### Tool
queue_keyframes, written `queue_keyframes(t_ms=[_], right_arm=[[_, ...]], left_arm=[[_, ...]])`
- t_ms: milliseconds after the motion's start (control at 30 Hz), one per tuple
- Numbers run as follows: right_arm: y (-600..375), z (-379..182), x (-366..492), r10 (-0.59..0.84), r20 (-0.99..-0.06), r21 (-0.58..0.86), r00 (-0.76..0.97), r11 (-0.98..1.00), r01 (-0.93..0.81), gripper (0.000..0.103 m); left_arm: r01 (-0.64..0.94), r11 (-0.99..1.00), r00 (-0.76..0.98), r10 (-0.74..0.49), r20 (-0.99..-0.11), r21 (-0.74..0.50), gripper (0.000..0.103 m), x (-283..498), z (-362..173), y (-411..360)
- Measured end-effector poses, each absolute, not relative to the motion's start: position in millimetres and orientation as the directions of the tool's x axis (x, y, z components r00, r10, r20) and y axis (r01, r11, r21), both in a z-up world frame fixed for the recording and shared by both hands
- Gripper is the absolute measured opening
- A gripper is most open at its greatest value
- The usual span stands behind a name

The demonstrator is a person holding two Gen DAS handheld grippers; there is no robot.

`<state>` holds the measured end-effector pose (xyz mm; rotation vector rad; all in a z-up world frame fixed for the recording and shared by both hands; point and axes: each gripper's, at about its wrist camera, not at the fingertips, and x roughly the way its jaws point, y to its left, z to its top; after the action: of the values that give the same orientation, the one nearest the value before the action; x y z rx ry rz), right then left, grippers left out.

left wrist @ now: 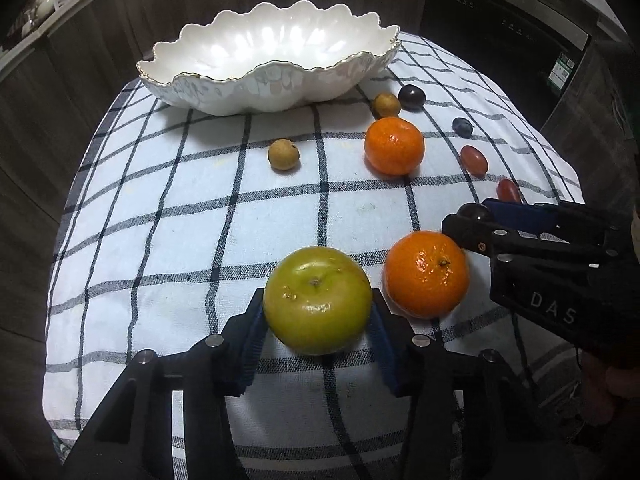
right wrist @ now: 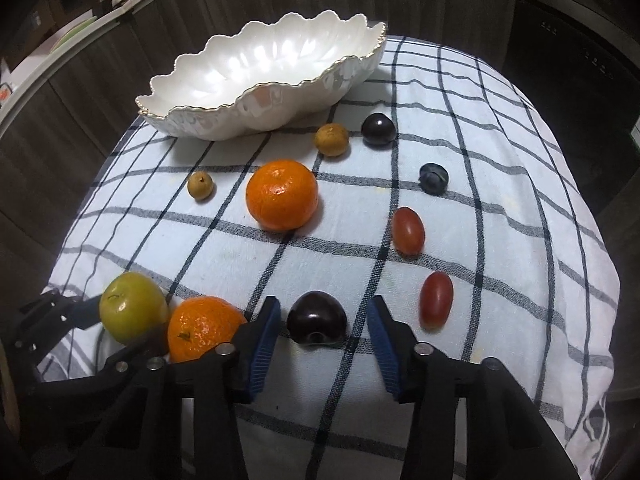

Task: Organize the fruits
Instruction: 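Grasp the green apple with the left tool while the right tool grasps a dark plum, then carry the apple and plum over the white bowl with both tools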

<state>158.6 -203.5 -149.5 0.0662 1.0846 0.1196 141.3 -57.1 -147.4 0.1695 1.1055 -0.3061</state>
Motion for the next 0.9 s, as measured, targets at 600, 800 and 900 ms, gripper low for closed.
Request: queue_keyframes(t_ms=[600, 800, 900], right_arm=[[-204.0, -135.0, 152.3, 0.123, -0.856, 0.094, 0.503, 0.992, -0.082, 0.03], [-203.3, -126.1, 151.3, 0.117, -0.845, 0.085, 0.521, 0.993, -0.084, 0.03], [-201.7, -122.0, 151.4, 0.119, -0.84, 0.085, 0.529, 0.993, -0.088, 0.03]], left_arm=[[0.314, 0.949, 0.45, -0.171, -0.876, -0.024, 0.047, 135.0, -136.3, -54.2], [0.309, 0.951, 0.47, -0.17, -0.866, -0.019, 0.047, 133.1, -130.1, -52.8], [0.308, 0.951, 0.484, -0.169, -0.859, -0.014, 0.047, 132.3, -125.6, -51.1]])
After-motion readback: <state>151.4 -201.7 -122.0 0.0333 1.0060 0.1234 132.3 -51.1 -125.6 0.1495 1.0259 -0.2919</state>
